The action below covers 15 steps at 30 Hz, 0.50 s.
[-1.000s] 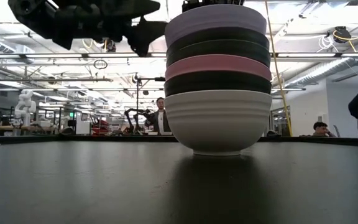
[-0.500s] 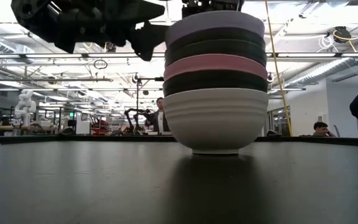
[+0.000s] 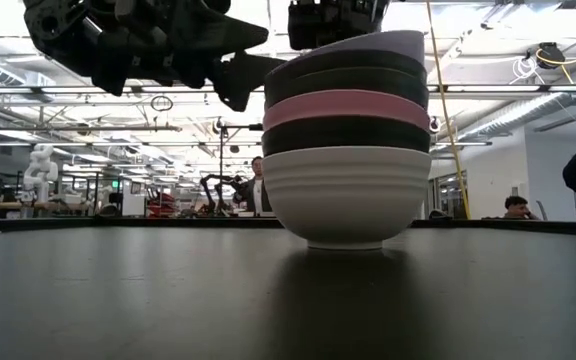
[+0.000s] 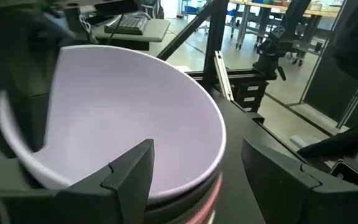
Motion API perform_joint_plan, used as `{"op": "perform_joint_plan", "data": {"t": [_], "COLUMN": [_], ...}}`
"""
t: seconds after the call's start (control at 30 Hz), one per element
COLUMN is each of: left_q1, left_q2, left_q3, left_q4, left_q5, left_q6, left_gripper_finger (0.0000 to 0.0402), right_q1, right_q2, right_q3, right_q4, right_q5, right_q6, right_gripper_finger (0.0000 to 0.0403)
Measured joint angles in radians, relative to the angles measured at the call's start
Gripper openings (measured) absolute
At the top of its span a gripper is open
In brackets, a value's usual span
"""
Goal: Nest bowls inside each other
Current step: Stack the purple bowl on top of the black bowl
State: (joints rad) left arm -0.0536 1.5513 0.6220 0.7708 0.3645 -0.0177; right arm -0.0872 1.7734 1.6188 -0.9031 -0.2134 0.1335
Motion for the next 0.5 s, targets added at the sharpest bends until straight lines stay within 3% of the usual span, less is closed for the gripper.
{"op": "perform_joint_plan", "data": {"t": [0.23, 0.5], "left_q1": [0.005, 0.014], "left_q2": [-0.001, -0.002], "left_q3": [0.0, 0.0], "left_q4": [0.003, -0.001], "left_q5": [-0.009, -0.008], "left_q6": [0.004, 0.002], "left_gripper_finger": [0.0246, 0.0246], "right_q1": [0.001, 0.001], "right_q2": [0.0, -0.008], "right_q3": [0.001, 0.001], "right_q4": [0.001, 0.002], "right_q5": [-0.034, -0.029], "right_q6": [0.019, 0.03], "right_gripper_finger": [0.0089, 0.0106]}}
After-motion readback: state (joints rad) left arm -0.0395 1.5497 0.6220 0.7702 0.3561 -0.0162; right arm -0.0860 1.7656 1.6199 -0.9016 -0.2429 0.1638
